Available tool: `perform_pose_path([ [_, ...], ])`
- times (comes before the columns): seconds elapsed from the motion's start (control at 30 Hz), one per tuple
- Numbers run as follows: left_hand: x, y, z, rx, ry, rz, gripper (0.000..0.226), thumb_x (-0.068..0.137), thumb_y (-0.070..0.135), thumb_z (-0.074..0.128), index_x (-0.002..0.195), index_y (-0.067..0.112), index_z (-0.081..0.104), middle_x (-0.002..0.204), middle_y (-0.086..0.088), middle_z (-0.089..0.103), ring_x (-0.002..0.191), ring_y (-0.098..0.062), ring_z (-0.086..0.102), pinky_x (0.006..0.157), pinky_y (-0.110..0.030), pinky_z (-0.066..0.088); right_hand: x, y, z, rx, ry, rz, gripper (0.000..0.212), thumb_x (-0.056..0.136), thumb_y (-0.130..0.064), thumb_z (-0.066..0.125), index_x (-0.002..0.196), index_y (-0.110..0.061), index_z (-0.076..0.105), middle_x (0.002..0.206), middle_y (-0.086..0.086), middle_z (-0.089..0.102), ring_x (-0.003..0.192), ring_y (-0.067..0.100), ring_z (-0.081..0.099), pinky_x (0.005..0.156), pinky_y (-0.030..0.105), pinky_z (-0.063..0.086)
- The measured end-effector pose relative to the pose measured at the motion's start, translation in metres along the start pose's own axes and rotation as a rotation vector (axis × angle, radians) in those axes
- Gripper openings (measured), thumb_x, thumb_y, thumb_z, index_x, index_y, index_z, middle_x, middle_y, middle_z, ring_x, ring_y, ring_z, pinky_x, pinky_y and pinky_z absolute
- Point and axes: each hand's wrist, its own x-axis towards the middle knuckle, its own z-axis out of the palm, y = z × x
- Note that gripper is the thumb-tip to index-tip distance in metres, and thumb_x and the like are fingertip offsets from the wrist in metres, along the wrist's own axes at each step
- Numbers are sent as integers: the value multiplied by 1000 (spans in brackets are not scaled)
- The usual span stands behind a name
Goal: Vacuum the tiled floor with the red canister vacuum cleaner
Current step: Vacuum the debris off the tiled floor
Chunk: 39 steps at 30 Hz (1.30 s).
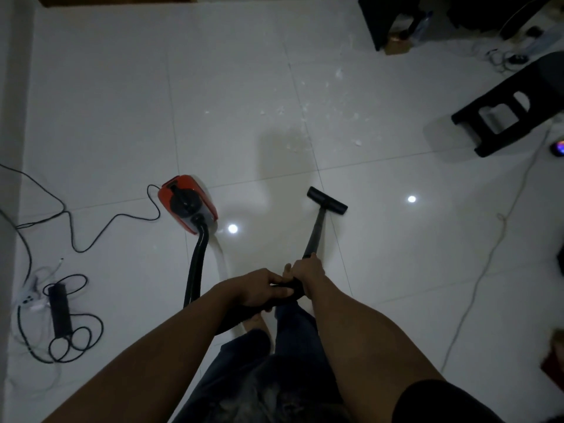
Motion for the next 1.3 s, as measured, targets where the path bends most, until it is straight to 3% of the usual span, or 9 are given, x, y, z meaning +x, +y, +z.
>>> perform_pose_path([
  [0.13, 9, 9, 14, -10, -13, 1, 47, 102, 40, 54, 145, 24, 51, 69, -1, 60, 36, 2, 54, 39, -10, 40, -1, 7, -16, -75, 12, 12, 58, 92, -7, 45, 147, -9, 28, 137, 20, 48, 119, 35, 55, 96, 42, 50],
  [0.23, 18, 14, 22, -11, -15, -18, 49, 100, 47, 54, 146, 30, 48, 72, -5, 62, 39, -4, 56, 40, -17, 45, -1, 3, -28, -287, 72, 24, 64, 95, -12, 45, 154, -8, 19, 130, 17, 54, 109, 31, 59, 74, 32, 49],
  [0.33, 33, 17, 33, -43, -21, -39, 52, 97, 52, 56, 145, 34, 49, 75, -9, 65, 42, -12, 59, 42, -23, 48, 5, 2, -42, -367, 72, 14, 62, 96, -12, 44, 153, -5, 20, 128, 16, 56, 107, 31, 59, 69, 31, 45],
  [0.5, 64, 33, 48, -74, -24, -41, 58, 89, 60, 57, 142, 38, 50, 103, -17, 73, 79, -38, 73, 74, -49, 62, 28, 1, -72, -397, 62, 4, 58, 96, -12, 46, 150, -5, 26, 128, 17, 56, 101, 29, 59, 58, 30, 43],
  [0.57, 74, 41, 50, -98, -11, -52, 62, 86, 63, 57, 142, 40, 49, 103, -17, 73, 83, -40, 73, 75, -54, 61, 38, -3, -82, -403, 58, -9, 62, 95, -11, 46, 153, -8, 23, 129, 16, 55, 106, 30, 59, 66, 31, 44],
  [0.83, 106, 85, 42, -204, 74, -98, 57, 94, 55, 56, 147, 35, 46, 90, -15, 72, 63, -31, 71, 65, -45, 62, 77, -46, -115, -577, -38, -89, 72, 97, -11, 44, 158, -16, 5, 142, 15, 46, 119, 30, 54, 74, 27, 40],
  [1.0, 125, 116, 32, -305, 148, -85, 55, 98, 49, 56, 148, 31, 45, 77, -12, 66, 45, -19, 61, 47, -30, 52, 97, -79, -138, -516, -119, -181, 57, 96, -9, 44, 150, -11, 26, 142, 14, 45, 126, 29, 49, 84, 28, 37],
  [1.2, 156, 146, 8, -337, 237, -60, 53, 100, 48, 54, 148, 28, 46, 80, -13, 68, 56, -24, 63, 60, -39, 56, 131, -126, -154, -594, -139, -237, 55, 95, -10, 44, 148, -10, 30, 142, 16, 45, 127, 32, 48, 90, 32, 40],
  [1.3, 171, 152, -8, -332, 262, -53, 53, 100, 47, 53, 148, 26, 47, 75, -9, 68, 46, -12, 62, 49, -23, 51, 147, -145, -154, -668, -130, -250, 56, 95, -10, 43, 149, -8, 27, 143, 16, 44, 127, 31, 48, 85, 29, 37],
])
